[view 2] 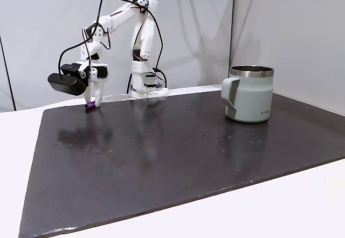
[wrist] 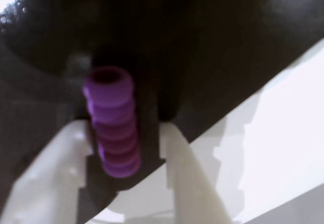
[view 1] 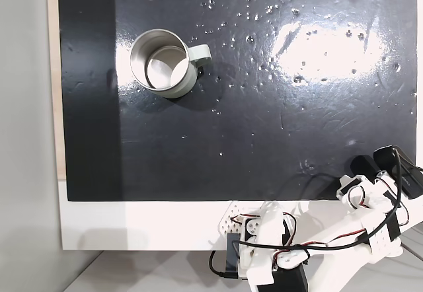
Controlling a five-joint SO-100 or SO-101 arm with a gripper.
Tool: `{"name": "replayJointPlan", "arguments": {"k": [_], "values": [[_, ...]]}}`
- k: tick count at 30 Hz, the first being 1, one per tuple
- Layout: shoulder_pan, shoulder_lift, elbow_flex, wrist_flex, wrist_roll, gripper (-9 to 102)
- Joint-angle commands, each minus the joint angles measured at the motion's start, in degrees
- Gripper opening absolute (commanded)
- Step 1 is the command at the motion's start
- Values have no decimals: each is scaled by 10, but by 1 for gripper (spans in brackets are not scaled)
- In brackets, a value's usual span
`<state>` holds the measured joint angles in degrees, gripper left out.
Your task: Grasp a pengrip and put it in the cup.
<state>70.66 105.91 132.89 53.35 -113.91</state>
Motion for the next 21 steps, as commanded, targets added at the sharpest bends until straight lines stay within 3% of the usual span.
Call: {"name": "replayJointPlan", "arguments": {"k": [1,10,16,21], "values": [[-1,2,-28,-14,5,5],[-11,1,-39,-8,35,0],[-53,9,-111,103,130,0],[-73,56,-102,124,165,0]]}}
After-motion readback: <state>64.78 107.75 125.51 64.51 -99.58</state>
